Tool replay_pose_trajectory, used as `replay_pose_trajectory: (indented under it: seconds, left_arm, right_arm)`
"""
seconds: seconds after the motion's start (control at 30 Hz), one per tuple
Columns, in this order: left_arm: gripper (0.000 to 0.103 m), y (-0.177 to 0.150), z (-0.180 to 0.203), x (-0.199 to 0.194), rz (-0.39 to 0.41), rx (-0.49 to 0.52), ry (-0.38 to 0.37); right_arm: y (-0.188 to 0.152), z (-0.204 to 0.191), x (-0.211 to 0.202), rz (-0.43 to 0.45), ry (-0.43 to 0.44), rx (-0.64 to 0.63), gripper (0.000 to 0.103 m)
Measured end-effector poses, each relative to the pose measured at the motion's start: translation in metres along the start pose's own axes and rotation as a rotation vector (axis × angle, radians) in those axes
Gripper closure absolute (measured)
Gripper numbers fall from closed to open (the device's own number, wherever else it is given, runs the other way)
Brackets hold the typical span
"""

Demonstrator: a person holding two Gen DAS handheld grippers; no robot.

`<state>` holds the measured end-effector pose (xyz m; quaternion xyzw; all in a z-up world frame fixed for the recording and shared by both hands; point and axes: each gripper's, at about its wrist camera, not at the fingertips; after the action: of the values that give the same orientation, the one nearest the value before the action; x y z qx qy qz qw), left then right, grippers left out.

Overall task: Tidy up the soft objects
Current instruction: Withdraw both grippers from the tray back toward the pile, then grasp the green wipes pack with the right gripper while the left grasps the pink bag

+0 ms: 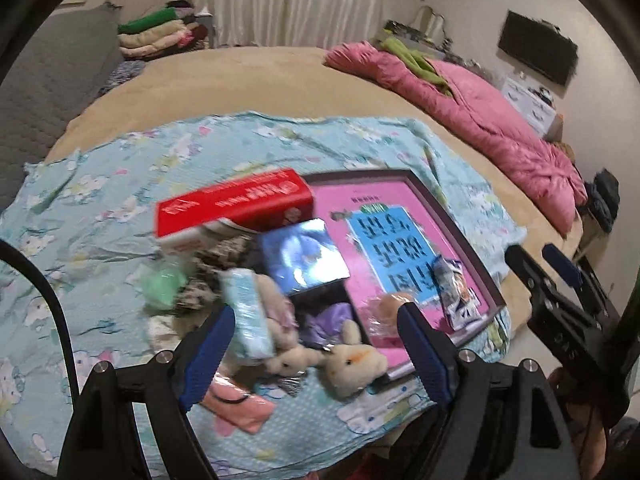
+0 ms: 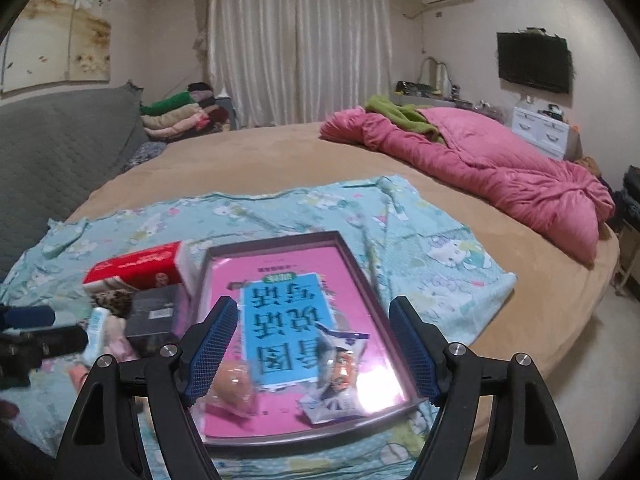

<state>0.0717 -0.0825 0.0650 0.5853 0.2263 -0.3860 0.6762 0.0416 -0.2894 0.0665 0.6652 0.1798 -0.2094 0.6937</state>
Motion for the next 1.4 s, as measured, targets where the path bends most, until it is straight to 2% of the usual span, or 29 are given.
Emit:
replay_pose_trajectory:
  seconds: [0.3,0.77,1.03,1.4]
  left_arm:
    - [0.020,0.005,-0.043,-0.026,0.040,-0.090,0.055]
    - [0.020,-0.010,-0.096,-0.043,0.046,-0.196,0.117]
    - [0.020,-0.035,-0.123,-0.024,-0.022,-0.252,0.134]
    - [0.020,-0.065,-0.125,0.021,-0.146,-0.320,0.066]
  right_arm:
    - [0.006,-0.034,-0.018,0.011,0.062,-0.061,0.024]
    - [0.001,-0.088,-0.032,0.008,0.170,-0.159,0.023]
    - [-0.007,-0.115,-0.032,-0.016,0.218,-0.205,0.023]
    - [-0.025,-0.127,-0.016,-0.065,0.218,-0.252,0.023]
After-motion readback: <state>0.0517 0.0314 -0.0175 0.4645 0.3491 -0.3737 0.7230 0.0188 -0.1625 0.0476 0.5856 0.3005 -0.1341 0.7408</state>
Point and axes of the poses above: each gripper's, at about its wrist camera, not at the fingertips, and x roughly the way its jaws point, z to its right, y to its top, and after that the axes turned 4 degrees about -y, right-handed
